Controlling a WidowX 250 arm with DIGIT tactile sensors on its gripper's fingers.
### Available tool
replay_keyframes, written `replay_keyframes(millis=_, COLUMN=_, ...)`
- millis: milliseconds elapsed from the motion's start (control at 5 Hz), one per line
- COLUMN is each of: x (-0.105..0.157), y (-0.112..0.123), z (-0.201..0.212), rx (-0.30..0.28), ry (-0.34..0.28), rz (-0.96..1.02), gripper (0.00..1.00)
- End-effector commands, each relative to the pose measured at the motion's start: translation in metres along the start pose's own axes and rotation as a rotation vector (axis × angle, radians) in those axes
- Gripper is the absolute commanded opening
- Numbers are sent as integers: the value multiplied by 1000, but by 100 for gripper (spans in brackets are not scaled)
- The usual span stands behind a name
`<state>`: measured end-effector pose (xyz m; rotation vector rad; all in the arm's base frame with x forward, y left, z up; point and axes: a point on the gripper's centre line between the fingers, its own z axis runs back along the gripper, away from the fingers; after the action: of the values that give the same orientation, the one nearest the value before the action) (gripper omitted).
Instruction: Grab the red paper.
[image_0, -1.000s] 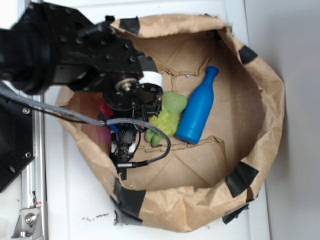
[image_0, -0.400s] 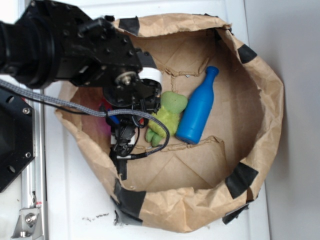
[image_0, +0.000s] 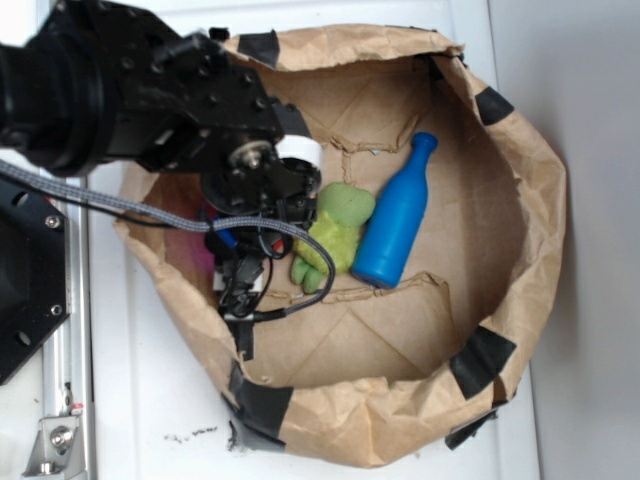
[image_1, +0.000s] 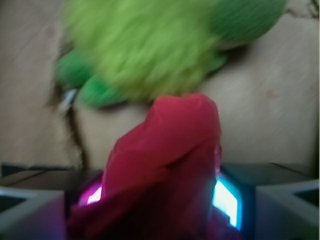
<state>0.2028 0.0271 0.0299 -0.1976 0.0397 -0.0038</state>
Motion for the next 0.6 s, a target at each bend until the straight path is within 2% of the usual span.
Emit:
replay_keyframes(millis=0, x=43, y=-19, z=116, rx=16, ry=-265, rz=-11, gripper=0)
replay_keyframes(millis=200, x=50, y=-42, z=163, rx=56, ry=-297, rz=-23, gripper=0)
replay_keyframes(millis=400, x=53, y=-52, z=193, rx=101, ry=-271, rz=-27, gripper=0)
